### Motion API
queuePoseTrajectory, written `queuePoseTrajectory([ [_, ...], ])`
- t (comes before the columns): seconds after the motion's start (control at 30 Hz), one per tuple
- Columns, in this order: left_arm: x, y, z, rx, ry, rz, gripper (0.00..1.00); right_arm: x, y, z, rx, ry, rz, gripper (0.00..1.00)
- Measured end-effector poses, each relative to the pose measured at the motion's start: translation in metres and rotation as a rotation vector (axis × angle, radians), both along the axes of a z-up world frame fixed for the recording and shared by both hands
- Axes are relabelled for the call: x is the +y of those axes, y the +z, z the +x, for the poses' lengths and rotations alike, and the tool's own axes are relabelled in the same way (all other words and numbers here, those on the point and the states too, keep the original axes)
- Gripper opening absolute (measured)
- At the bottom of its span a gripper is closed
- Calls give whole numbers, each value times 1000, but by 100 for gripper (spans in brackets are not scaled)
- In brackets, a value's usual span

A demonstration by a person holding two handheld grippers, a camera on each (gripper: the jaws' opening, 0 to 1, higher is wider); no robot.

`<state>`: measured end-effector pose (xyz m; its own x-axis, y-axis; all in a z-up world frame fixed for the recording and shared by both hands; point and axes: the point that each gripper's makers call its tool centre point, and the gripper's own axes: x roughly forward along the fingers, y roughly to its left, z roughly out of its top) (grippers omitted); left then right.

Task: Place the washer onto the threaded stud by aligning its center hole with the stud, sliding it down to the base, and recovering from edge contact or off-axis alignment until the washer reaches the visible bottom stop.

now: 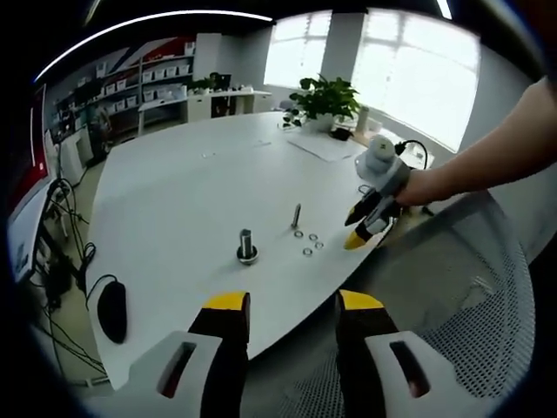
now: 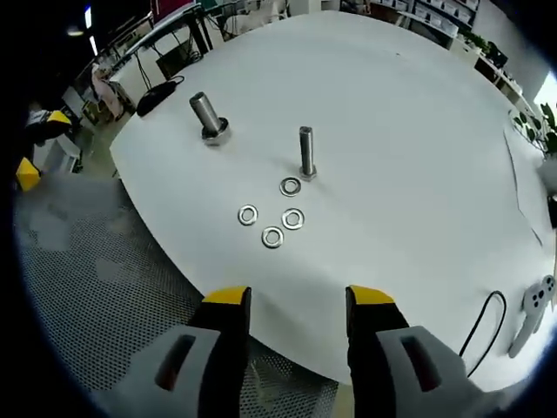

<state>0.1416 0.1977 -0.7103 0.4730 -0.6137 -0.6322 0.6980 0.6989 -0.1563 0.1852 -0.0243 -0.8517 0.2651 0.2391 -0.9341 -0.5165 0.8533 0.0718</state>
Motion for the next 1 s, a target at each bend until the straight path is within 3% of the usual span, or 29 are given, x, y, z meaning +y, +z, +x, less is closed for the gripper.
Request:
queuePoseTrajectory([
  [0.13, 0, -2, 0, 4, 0, 10, 37, 9, -1, 7, -32, 4, 19, 42],
  [0.37, 2, -5, -1, 16, 1, 23, 36, 10, -16, 7, -18, 8, 6, 40],
  [0.6, 3, -7, -1, 23, 1, 33, 36, 12, -15, 15, -42, 12, 11, 34],
  [0.63, 4, -8, -1, 22, 5, 37, 36, 12, -15, 15, -40, 25, 5, 34],
  [0.77, 5, -9, 1, 20, 10, 46, 36, 19, -16, 12, -41, 244, -99, 32],
  [1.0, 6, -12, -1, 24, 9, 62, 35, 31, -18, 23, -21, 229, -71, 33],
])
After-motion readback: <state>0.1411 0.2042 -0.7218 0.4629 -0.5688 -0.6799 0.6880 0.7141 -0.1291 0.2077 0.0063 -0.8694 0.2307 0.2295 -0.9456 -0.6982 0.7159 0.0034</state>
